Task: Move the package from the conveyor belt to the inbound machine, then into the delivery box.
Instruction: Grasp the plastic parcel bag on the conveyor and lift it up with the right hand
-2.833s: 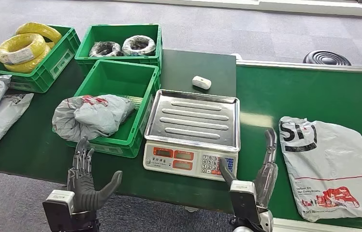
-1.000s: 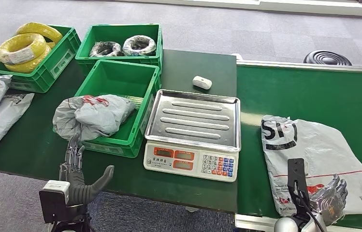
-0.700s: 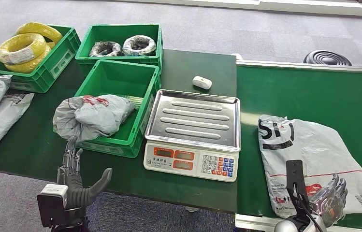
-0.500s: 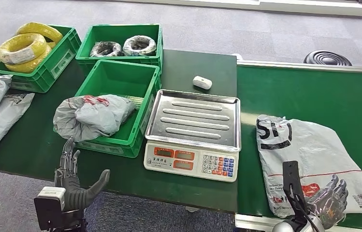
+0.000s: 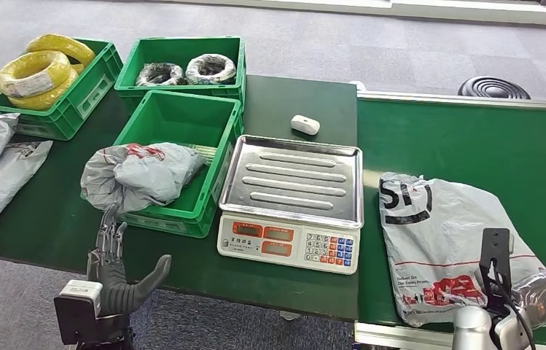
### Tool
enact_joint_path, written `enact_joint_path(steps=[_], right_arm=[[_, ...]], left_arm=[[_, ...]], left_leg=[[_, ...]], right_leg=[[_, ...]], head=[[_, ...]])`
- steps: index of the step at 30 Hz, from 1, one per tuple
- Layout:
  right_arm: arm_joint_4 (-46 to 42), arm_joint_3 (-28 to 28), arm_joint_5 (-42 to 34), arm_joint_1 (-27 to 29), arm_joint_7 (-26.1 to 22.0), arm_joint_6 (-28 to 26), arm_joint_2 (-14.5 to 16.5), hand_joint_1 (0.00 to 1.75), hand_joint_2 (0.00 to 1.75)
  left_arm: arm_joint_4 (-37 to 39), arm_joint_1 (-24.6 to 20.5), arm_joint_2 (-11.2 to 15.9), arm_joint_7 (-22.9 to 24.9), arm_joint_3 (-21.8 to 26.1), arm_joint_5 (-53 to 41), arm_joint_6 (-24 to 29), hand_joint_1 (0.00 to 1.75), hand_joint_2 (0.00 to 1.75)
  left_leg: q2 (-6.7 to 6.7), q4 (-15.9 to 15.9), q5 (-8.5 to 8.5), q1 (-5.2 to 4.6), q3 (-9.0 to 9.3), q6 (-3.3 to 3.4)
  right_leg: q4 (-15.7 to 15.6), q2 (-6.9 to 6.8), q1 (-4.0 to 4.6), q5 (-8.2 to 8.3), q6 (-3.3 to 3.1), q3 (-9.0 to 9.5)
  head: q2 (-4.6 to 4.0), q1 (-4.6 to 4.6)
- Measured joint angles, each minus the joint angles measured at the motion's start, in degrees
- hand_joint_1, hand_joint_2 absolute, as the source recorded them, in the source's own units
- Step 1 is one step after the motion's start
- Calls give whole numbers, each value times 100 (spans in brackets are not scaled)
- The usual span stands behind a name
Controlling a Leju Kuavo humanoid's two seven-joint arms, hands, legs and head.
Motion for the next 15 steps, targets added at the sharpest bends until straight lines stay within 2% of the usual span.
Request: enact_joint_path(steps=[6,11,15], right_arm=[[806,-126,179,-461,17,-106,-266,0,175],[1233,-156,219,-665,-97,-267,-352,0,175],[1312,-177,233,-726,-280,-302,-309,151,175]], left_arm=[[0,-5,40,9,-2,0,2,0,175],[-1,11,81,3,3,0,19,0,175],[-52,43,96,-4,17,-3,67,0,175]], left_leg=[[0,-1,0,3,-2,0],[-1,-1,0,2,-5,0],[-1,-1,0,2,-6,0]], right_leg=[[1,0,3,0,0,-3],[1,0,3,0,0,-1],[1,-1,2,0,0,-1]], head=[[0,-2],[0,0],[0,0]])
